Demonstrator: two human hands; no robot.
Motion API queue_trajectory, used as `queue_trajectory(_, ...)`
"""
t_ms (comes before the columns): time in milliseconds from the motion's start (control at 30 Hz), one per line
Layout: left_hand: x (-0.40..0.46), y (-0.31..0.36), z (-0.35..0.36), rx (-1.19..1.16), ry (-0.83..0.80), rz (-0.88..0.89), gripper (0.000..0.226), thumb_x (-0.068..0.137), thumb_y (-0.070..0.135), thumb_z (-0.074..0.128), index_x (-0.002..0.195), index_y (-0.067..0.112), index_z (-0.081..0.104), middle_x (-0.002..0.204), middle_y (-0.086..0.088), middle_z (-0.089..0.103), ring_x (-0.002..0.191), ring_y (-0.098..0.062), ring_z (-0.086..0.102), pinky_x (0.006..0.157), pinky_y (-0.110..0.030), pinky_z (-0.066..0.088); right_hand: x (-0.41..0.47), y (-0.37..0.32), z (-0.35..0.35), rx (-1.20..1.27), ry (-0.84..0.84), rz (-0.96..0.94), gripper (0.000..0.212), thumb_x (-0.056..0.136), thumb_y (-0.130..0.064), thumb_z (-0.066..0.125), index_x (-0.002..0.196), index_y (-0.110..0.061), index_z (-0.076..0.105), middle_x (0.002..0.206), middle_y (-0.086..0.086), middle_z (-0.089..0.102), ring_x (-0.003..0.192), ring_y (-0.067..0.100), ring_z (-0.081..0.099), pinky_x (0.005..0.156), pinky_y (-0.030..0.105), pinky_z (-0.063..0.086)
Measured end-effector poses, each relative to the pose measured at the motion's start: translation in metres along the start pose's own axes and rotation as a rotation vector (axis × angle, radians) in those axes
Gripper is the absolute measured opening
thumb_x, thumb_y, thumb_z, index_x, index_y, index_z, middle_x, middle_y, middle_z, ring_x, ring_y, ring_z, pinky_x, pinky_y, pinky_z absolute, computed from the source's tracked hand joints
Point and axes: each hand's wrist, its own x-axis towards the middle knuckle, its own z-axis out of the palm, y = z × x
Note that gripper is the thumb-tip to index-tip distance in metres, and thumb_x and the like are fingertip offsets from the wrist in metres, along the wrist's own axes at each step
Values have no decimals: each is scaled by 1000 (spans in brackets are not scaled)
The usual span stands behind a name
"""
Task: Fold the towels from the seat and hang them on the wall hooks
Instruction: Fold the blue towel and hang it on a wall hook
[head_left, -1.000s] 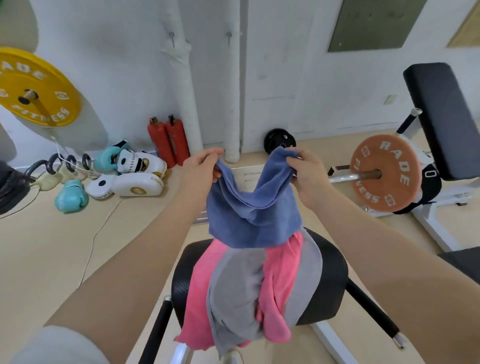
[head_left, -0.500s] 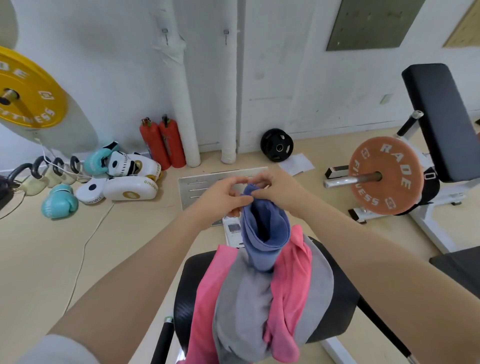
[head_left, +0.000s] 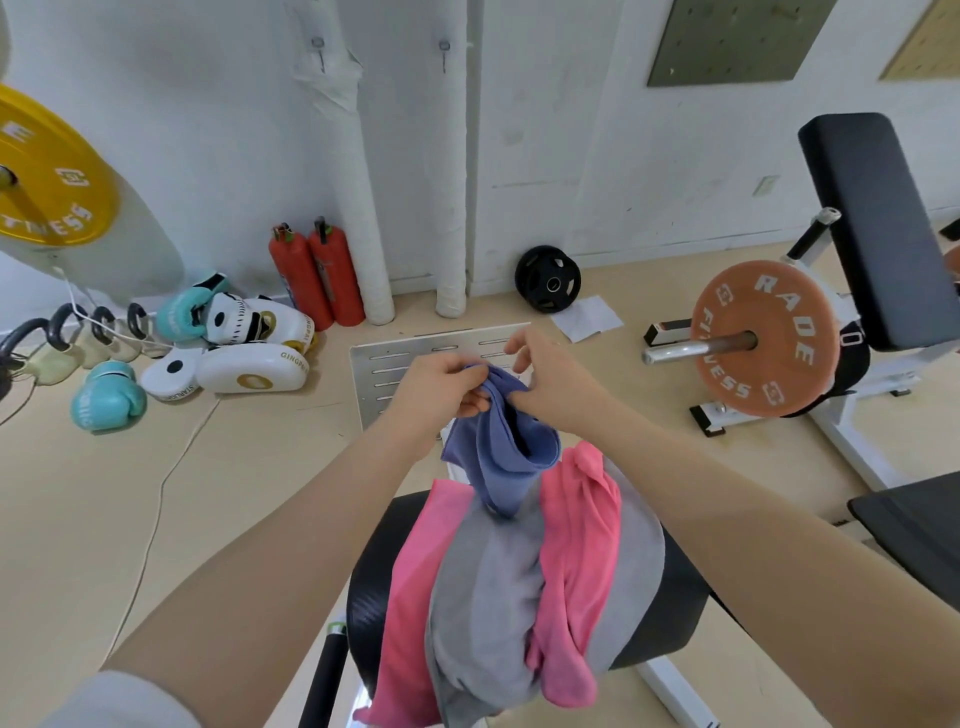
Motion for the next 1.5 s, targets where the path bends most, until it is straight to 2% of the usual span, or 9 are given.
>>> queue_trajectory(167,-6,-2,-5,-97,110,24,16,94,6,49,104,2,60,70,-8,60,46,0,59,50,-11,49,-16,15,16,-302,-235,312,19,81,-22,57,95,-10,53,86,10,58,75,26,56,68,32,47)
queue_trajectory(367,-23,6,-2,-184,109,-26,10,93,9,52,98,7,60,71,-8,64,49,-3,64,50,-11,50,-19,25,21,246,-44,543,25,85,-17,54,65,-8,44,63,14,49,60,28,50,56,31,43)
queue_trajectory(600,-44,6,14,-155,158,-15,13,92,11,55,81,13,61,48,6,65,45,-1,62,48,-9,50,-37,32,-13,-342,-116,344,8,88,-2,49,90,-4,56,70,9,50,65,23,50,53,26,39)
queue_trajectory(733,-56,0,27,-62,200,-10,8,92,12,56,86,11,62,53,2,64,41,0,59,45,-9,47,-52,32,-42,-77,115,346,11,79,2,47,71,-2,51,90,31,65,64,26,53,60,36,47)
queue_trajectory(833,-66,-8,41,-44,137,-119,9,90,9,58,82,8,61,42,3,61,36,-1,56,43,-11,46,-66,32,-55,130,417,342,15,83,-10,50,90,-3,61,80,13,62,75,23,53,70,34,44)
queue_trajectory(1000,-89,-13,63,-285,133,-127,12,91,5,55,80,9,58,44,3,62,39,-2,58,41,-10,45,-99,38,-57,663,393,476,21,84,-6,47,85,4,66,59,17,57,49,20,50,54,29,47)
queue_trajectory(1100,-102,-7,69,-485,98,-99,10,91,7,56,82,8,59,55,1,68,52,-5,66,49,-11,51,-122,44,-74,1002,271,431,21,88,-1,44,95,-3,63,73,11,64,64,15,63,64,21,53)
queue_trajectory(1267,-135,3,89,-492,-2,46,14,90,-2,52,91,6,63,72,4,72,72,-4,68,65,-10,53,-160,59,-81,712,222,181,16,84,-8,64,97,-17,63,81,-5,67,75,5,58,73,21,47)
queue_trajectory(1500,-187,21,99,-154,280,222,16,88,18,62,72,15,64,46,7,52,44,-5,45,50,-15,40,-199,48,-102,690,310,-50,22,84,-5,61,72,-24,62,71,-7,56,70,3,51,67,11,42)
